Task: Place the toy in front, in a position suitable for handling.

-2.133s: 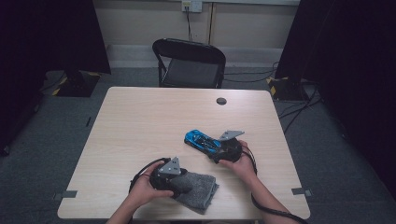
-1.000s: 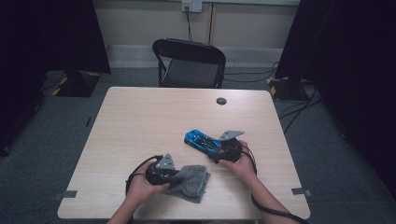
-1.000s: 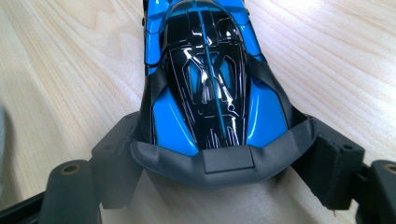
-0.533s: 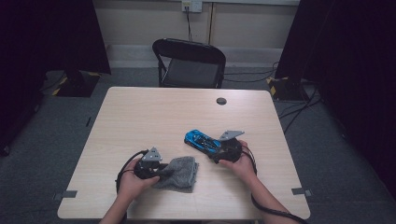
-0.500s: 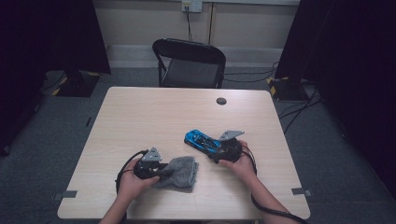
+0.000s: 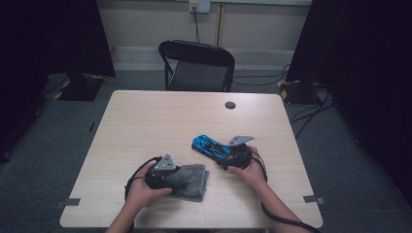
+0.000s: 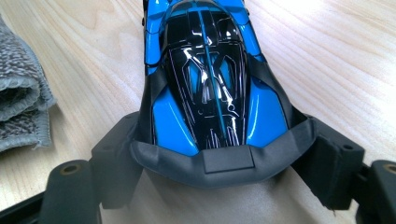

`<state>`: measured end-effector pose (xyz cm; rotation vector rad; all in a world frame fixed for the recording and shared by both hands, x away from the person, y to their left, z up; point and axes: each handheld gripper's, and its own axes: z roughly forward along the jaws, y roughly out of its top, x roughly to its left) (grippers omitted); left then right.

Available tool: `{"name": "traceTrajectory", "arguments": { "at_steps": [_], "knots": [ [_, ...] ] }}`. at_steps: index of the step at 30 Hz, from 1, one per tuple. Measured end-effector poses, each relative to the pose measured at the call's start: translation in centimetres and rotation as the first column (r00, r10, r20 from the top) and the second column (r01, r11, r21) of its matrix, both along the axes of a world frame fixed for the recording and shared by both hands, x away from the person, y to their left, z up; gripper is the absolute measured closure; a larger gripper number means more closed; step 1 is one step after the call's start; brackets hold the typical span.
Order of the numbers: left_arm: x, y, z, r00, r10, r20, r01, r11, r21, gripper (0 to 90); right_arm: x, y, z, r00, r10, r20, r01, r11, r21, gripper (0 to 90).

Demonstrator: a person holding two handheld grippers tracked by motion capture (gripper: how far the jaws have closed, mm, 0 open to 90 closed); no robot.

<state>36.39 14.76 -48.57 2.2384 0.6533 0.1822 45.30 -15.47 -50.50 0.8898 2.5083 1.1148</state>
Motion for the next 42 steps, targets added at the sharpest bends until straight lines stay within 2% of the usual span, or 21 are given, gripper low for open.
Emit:
{"name": "traceTrajectory", "arguments": {
  "at_steps": [3,5,7,9,13,14,17,18,20,23,24,26,30,37,38,42],
  "knots": [
    [0.1,0.0,-0.6,0.9999,-0.01,-0.004,0.01,0.9999,-0.008,28.4,0.0,0.0,0.0,1.0,0.0,0.0,0.0,1.0,0.0,23.7],
    [-0.3,-0.1,-1.1,0.9991,-0.011,0.042,0.011,0.9999,0.004,29.2,0.0,0.0,0.0,1.0,0.0,0.0,0.0,1.0,0.0,23.6],
    [-0.5,-0.1,-1.2,0.9983,-0.004,0.059,0.004,0.9999,0.01,31.3,0.0,0.0,0.0,1.0,0.0,0.0,0.0,1.0,0.0,23.6],
    [-0.6,-0.2,-1.1,0.9983,-0.003,0.058,0.002,0.9998,0.019,33.2,0.0,0.0,0.0,1.0,0.0,-0.001,0.0,1.0,0.0,23.6],
    [-0.8,-0.2,-0.9,0.9985,-0.004,0.055,0.003,0.9997,0.025,52.9,0.0,0.0,0.0,1.0,-0.001,0.0,0.001,1.0,0.0,23.6],
    [-0.8,-0.1,-0.8,0.9989,0.012,0.045,-0.013,0.9998,0.013,57.2,0.0,0.0,0.0,1.0,-0.001,0.0,0.001,1.0,0.0,23.6],
    [-0.7,0.0,-0.8,0.999,0.035,0.028,-0.035,0.9994,0.004,63.7,0.0,0.0,0.0,1.0,-0.001,0.0,0.001,1.0,0.0,23.6],
    [-0.6,0.0,-0.6,0.9985,0.054,0.006,-0.054,0.9985,-0.006,65.6,0.0,0.0,0.0,1.0,0.0,0.0,0.0,1.0,0.0,23.6],
    [-0.5,-0.1,-0.4,0.9979,0.061,-0.021,-0.061,0.9981,0.003,67.3,0.0,0.0,0.0,1.0,0.0,0.0,0.0,1.0,0.0,23.6],
    [-0.2,0.1,-0.1,0.9954,0.081,-0.051,-0.081,0.9967,-0.008,69.2,0.0,0.0,0.0,1.0,0.0,0.0,0.0,1.0,0.0,23.6],
    [-0.2,0.2,-0.1,0.9941,0.097,-0.049,-0.098,0.995,-0.02,69.3,0.0,0.0,0.0,1.0,-0.001,0.0,0.001,1.0,0.0,23.6],
    [-0.2,0.4,0.1,0.9937,0.11,-0.021,-0.111,0.9938,-0.01,69.9,0.0,0.0,0.0,1.0,0.0,0.0,0.0,1.0,0.0,23.6],
    [0.0,1.1,0.6,0.9891,0.143,-0.036,-0.145,0.9883,-0.049,70.5,0.0,0.0,0.0,1.0,-0.001,0.0,0.001,1.0,0.0,23.6],
    [0.3,2.1,1.0,0.9839,0.17,-0.055,-0.174,0.9827,-0.064,70.6,0.0,0.0,0.0,1.0,0.0,0.0,0.0,1.0,0.0,23.6],
    [0.4,2.3,1.1,0.9817,0.18,-0.061,-0.185,0.9799,-0.076,70.6,0.0,0.0,0.0,1.0,0.0,0.0,0.0,1.0,0.0,23.6],
    [0.5,2.6,1.3,0.9803,0.188,-0.06,-0.193,0.9783,-0.076,70.6,0.0,0.0,0.0,1.0,0.0,-0.001,0.0,1.0,0.0,23.6]
  ]
}}
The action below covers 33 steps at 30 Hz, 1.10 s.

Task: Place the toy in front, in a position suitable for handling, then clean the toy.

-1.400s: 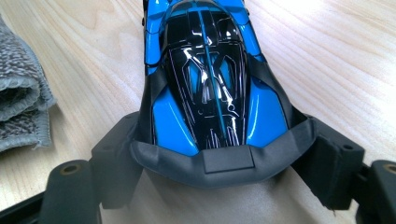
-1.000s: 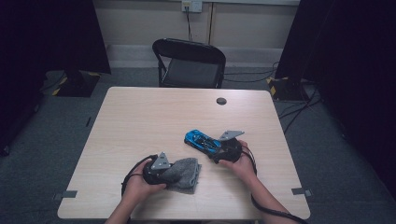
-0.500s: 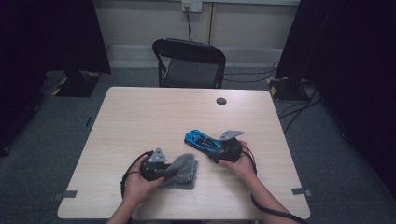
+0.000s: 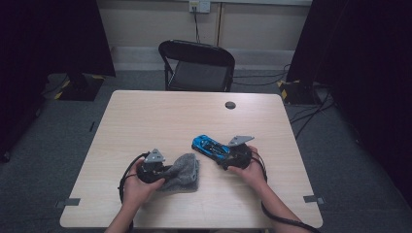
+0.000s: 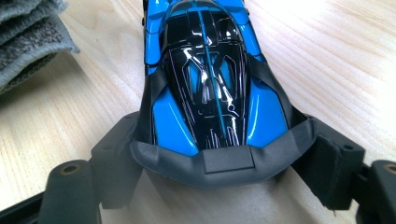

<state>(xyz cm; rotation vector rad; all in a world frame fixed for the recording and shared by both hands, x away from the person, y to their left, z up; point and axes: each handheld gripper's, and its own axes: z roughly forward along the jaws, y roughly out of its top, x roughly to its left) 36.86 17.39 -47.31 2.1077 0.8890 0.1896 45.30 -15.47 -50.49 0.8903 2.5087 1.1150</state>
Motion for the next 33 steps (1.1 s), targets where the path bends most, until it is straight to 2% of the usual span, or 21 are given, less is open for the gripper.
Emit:
{"name": "traceTrajectory", "arguments": {
  "at_steps": [8,15,17,20,25,31,33],
  "knots": [
    [0.1,0.4,0.7,0.9999,0.011,-0.011,-0.011,0.9998,-0.016,70.7,0.0,0.0,0.0,1.0,0.002,0.0,-0.002,1.0,0.0,23.6],
    [0.7,0.4,1.3,0.9998,0.02,0.004,-0.02,0.9997,-0.015,70.9,0.0,0.0,0.0,1.0,0.003,0.0,-0.003,1.0,0.0,23.6],
    [1.1,0.2,1.6,0.9997,0.024,0.008,-0.024,0.9993,-0.028,70.9,0.0,0.0,0.0,1.0,0.003,0.0,-0.003,1.0,0.0,23.6],
    [1.7,-0.3,1.9,0.9994,0.032,0.013,-0.031,0.9985,-0.046,70.9,0.0,0.0,0.0,1.0,0.002,-0.001,-0.002,1.0,0.0,23.6],
    [2.9,-1.6,2.2,0.9996,0.015,0.024,-0.014,0.9986,-0.051,70.9,0.0,0.0,0.0,1.0,0.003,-0.001,-0.003,1.0,0.0,23.6],
    [3.9,-2.7,1.9,0.9998,0.015,0.011,-0.014,0.9985,-0.053,70.8,0.0,0.0,0.0,1.0,0.003,0.0,-0.003,1.0,0.0,23.6],
    [4.5,-3.8,1.7,0.9999,0.015,0.007,-0.014,0.9985,-0.053,70.8,0.0,0.0,0.0,1.0,0.002,0.0,-0.002,1.0,0.0,23.6]
  ]
}}
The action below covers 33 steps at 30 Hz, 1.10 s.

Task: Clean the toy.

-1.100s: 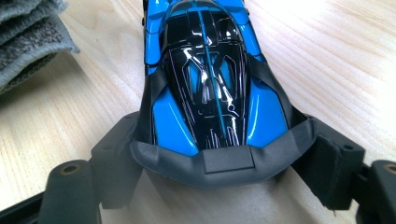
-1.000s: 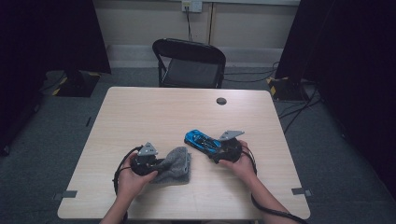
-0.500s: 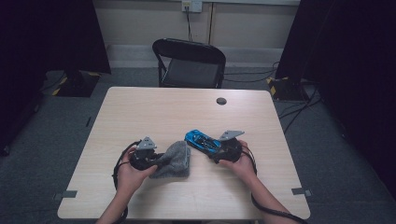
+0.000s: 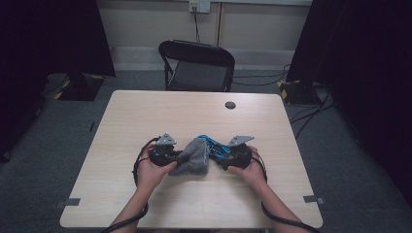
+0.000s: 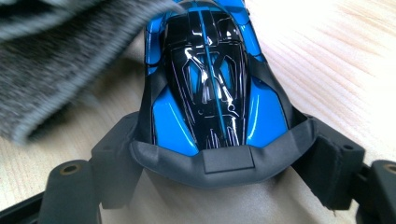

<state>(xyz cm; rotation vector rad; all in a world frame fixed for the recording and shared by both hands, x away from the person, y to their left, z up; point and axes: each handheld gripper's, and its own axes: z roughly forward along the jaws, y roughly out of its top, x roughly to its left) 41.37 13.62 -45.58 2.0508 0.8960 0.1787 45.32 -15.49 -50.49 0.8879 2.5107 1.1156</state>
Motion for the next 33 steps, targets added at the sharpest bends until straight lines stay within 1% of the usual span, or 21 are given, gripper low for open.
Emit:
{"name": "traceTrajectory", "arguments": {
  "at_steps": [3,4,5,8,9,11,13,14,16,17,20,21,23,25,26,27,28,30,31,32,33],
  "knots": [
    [0.7,-1.0,0.2,1.0,-0.008,0.003,0.008,1.0,-0.003,70.9,0.0,0.0,0.0,1.0,0.0,0.0,0.0,1.0,0.0,23.6],
    [0.7,-1.0,0.2,1.0,-0.008,0.003,0.008,1.0,-0.003,70.9,0.0,0.0,0.0,1.0,0.0,0.0,0.0,1.0,0.0,23.6],
    [1.1,-1.7,0.5,0.9999,-0.016,0.001,0.016,0.9997,-0.017,71.0,0.0,0.0,0.0,1.0,0.0,0.0,0.0,1.0,0.0,23.6],
    [1.7,-2.4,1.1,0.9996,-0.027,0.01,0.027,0.9995,-0.013,71.8,0.0,0.0,0.0,1.0,0.001,-0.001,-0.001,1.0,0.0,23.6],
    [1.8,-2.5,1.4,0.9996,-0.026,0.013,0.026,0.9996,-0.014,71.9,0.0,0.0,0.0,1.0,0.0,-0.001,0.0,1.0,0.0,23.6],
    [2.0,-2.5,1.9,0.9996,-0.025,0.011,0.025,0.9993,-0.029,73.0,0.0,0.0,0.0,1.0,0.001,-0.001,-0.001,1.0,0.0,23.5],
    [2.2,-2.5,2.3,0.9997,-0.014,0.022,0.014,0.9992,-0.037,73.5,0.0,0.0,0.0,1.0,0.001,-0.001,-0.001,1.0,0.0,23.6],
    [2.3,-2.5,2.5,0.9998,-0.012,0.017,0.013,0.9991,-0.041,73.7,0.0,0.0,0.0,1.0,0.001,-0.001,-0.001,1.0,0.0,23.6],
    [2.5,-2.5,2.6,0.9998,-0.008,0.017,0.009,0.9991,-0.041,74.1,0.0,0.0,0.0,1.0,0.0,-0.002,0.0,1.0,0.0,23.6],
    [2.8,-2.6,2.7,0.9999,0.001,0.017,-0.001,0.9987,-0.05,74.3,0.0,0.0,0.0,1.0,0.001,-0.001,-0.001,1.0,0.0,23.6],
    [2.8,-2.6,2.6,0.9999,0.001,0.016,0.0,0.9989,-0.047,74.4,0.0,0.0,0.0,1.0,0.0,-0.002,0.0,1.0,0.0,23.6],
    [2.5,-2.4,2.2,0.9999,-0.001,0.013,0.002,0.9994,-0.034,74.4,0.0,0.0,0.0,1.0,0.0,-0.002,0.0,1.0,0.0,23.6],
    [2.0,-1.8,1.5,1.0,0.006,0.003,-0.006,0.9994,-0.034,74.4,0.0,0.0,0.0,1.0,0.001,-0.001,-0.001,1.0,0.001,23.6],
    [1.3,-0.7,0.8,0.9999,0.014,-0.005,-0.014,0.9998,-0.013,74.4,0.0,0.0,0.0,1.0,0.001,-0.001,-0.001,1.0,0.0,23.6],
    [1.3,-0.7,0.8,0.9999,0.014,-0.005,-0.014,0.9998,-0.013,74.4,0.0,0.0,0.0,1.0,0.001,-0.001,-0.001,1.0,0.0,23.6],
    [0.8,0.0,0.3,0.9996,0.025,-0.012,-0.025,0.9997,-0.006,74.4,0.0,0.0,0.0,1.0,0.001,0.0,-0.001,1.0,0.0,23.6],
    [0.1,1.0,-0.4,0.9988,0.037,-0.032,-0.037,0.9993,0.003,74.3,0.0,0.0,0.0,1.0,0.001,0.0,-0.001,1.0,0.0,23.6],
    [-0.5,2.0,-1.3,0.9977,0.049,-0.048,-0.048,0.9987,0.019,74.2,0.0,0.0,0.0,1.0,0.001,-0.001,-0.001,1.0,0.0,23.6],
    [-0.5,2.0,-1.3,0.9977,0.049,-0.048,-0.048,0.9987,0.019,73.9,0.0,0.0,0.0,1.0,0.001,-0.001,-0.001,1.0,0.0,23.6],
    [-1.0,2.7,-2.3,0.9969,0.05,-0.06,-0.049,0.9986,0.018,73.2,0.0,0.0,0.0,1.0,0.001,-0.001,-0.001,1.0,0.0,23.6],
    [-1.2,3.0,-2.6,0.997,0.05,-0.06,-0.049,0.9987,0.017,71.8,0.0,0.0,0.0,1.0,0.001,0.0,-0.001,1.0,0.0,23.6]
  ]
}}
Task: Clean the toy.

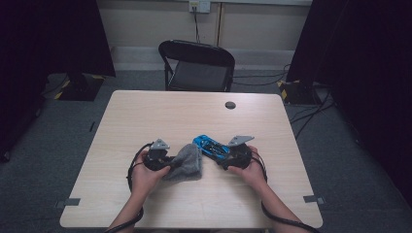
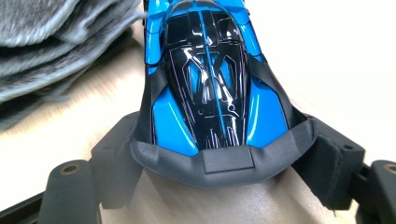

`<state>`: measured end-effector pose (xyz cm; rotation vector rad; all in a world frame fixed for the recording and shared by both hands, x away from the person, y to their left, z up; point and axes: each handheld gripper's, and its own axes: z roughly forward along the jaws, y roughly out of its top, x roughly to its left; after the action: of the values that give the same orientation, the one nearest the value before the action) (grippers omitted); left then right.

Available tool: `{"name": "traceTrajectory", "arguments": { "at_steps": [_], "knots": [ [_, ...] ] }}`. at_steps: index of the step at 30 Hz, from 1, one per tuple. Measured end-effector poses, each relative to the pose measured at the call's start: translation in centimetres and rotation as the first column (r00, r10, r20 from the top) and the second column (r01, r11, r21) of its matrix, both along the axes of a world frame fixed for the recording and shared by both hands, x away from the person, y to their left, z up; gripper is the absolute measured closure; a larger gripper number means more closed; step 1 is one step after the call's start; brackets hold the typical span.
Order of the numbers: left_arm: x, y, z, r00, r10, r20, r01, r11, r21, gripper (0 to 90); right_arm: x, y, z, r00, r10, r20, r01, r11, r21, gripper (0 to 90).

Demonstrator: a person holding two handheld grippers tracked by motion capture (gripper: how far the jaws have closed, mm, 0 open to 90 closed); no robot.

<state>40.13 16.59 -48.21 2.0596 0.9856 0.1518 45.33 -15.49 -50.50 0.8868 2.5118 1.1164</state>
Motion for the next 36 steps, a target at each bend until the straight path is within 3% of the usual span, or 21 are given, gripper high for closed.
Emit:
{"name": "traceTrajectory", "arguments": {
  "at_steps": [3,5,7,9,12,15,17,21,25,26,28,29,30,31,32,33,36],
  "knots": [
    [-0.3,0.4,-0.3,1.0,0.004,0.008,-0.004,1.0,0.004,59.7,0.0,0.0,0.0,1.0,0.0,0.001,0.0,1.0,0.0,23.6],
    [-0.5,0.4,0.3,0.9974,-0.025,0.068,0.023,0.9994,0.026,53.6,0.0,0.0,0.0,1.0,0.0,0.0,0.0,1.0,0.0,23.6],
    [-0.5,0.2,0.4,0.9947,-0.047,0.091,0.044,0.9983,0.037,52.1,0.0,0.0,0.0,1.0,0.0,0.0,0.0,1.0,0.0,23.6],
    [-0.5,-0.1,0.5,0.9927,-0.072,0.097,0.066,0.9959,0.061,44.1,0.0,0.0,0.0,1.0,0.0,0.0,0.0,1.0,0.0,23.6],
    [-1.0,-0.5,-0.1,0.9852,-0.138,0.102,0.128,0.9871,0.095,39.6,0.0,0.0,0.0,1.0,0.0,0.001,0.0,1.0,0.0,23.6],
    [-1.2,-0.7,-0.9,0.9821,-0.167,0.087,0.158,0.9818,0.106,31.3,0.0,0.0,0.0,1.0,0.001,0.0,-0.001,1.0,0.0,23.6],
    [-1.6,-1.0,-1.5,0.9727,-0.192,0.13,0.174,0.9748,0.14,29.2,0.0,0.0,0.0,1.0,0.001,0.0,-0.001,1.0,0.0,23.6],
    [-1.9,-1.3,-1.6,0.9654,-0.207,0.159,0.18,0.9689,0.17,34.9,0.0,0.0,0.0,1.0,0.001,0.001,-0.001,1.0,-0.001,23.6],
    [-2.4,-1.3,-1.6,0.9678,-0.182,0.174,0.154,0.9749,0.161,61.8,0.0,0.0,0.0,1.0,0.0,0.001,0.0,1.0,0.0,23.6],
    [-2.4,-1.5,-1.3,0.9831,-0.122,0.136,0.101,0.9831,0.153,66.1,0.0,0.0,0.0,1.0,0.0,0.001,0.0,1.0,-0.001,23.6],
    [-2.2,-1.8,-0.8,0.9924,-0.085,0.089,0.071,0.9865,0.148,70.1,0.0,0.0,0.0,1.0,0.0,0.0,0.0,1.0,0.0,23.6],
    [-2.2,-1.8,-0.8,0.9924,-0.085,0.089,0.071,0.9865,0.148,71.2,0.0,0.0,0.0,1.0,0.0,0.0,0.0,1.0,0.0,23.6],
    [-1.8,-1.8,-0.3,0.9961,-0.062,0.063,0.053,0.9898,0.132,71.9,0.0,0.0,0.0,1.0,0.0,0.0,0.0,1.0,0.0,23.6],
    [-1.6,-1.8,0.1,0.9967,-0.05,0.064,0.044,0.9937,0.103,72.1,0.0,0.0,0.0,1.0,0.001,0.0,-0.001,1.0,0.0,23.6],
    [-1.4,-1.9,0.7,0.996,-0.04,0.08,0.034,0.9964,0.077,72.3,0.0,0.0,0.0,1.0,0.0,0.0,0.0,1.0,0.0,23.6],
    [-1.4,-1.9,0.7,0.996,-0.04,0.08,0.034,0.9964,0.077,72.4,0.0,0.0,0.0,1.0,0.0,0.0,0.0,1.0,0.0,23.6],
    [-0.2,-2.6,2.9,0.9932,-0.016,0.115,0.016,0.9999,0.004,72.4,0.0,0.0,0.0,1.0,0.001,0.0,-0.001,1.0,0.0,23.6]
  ]
}}
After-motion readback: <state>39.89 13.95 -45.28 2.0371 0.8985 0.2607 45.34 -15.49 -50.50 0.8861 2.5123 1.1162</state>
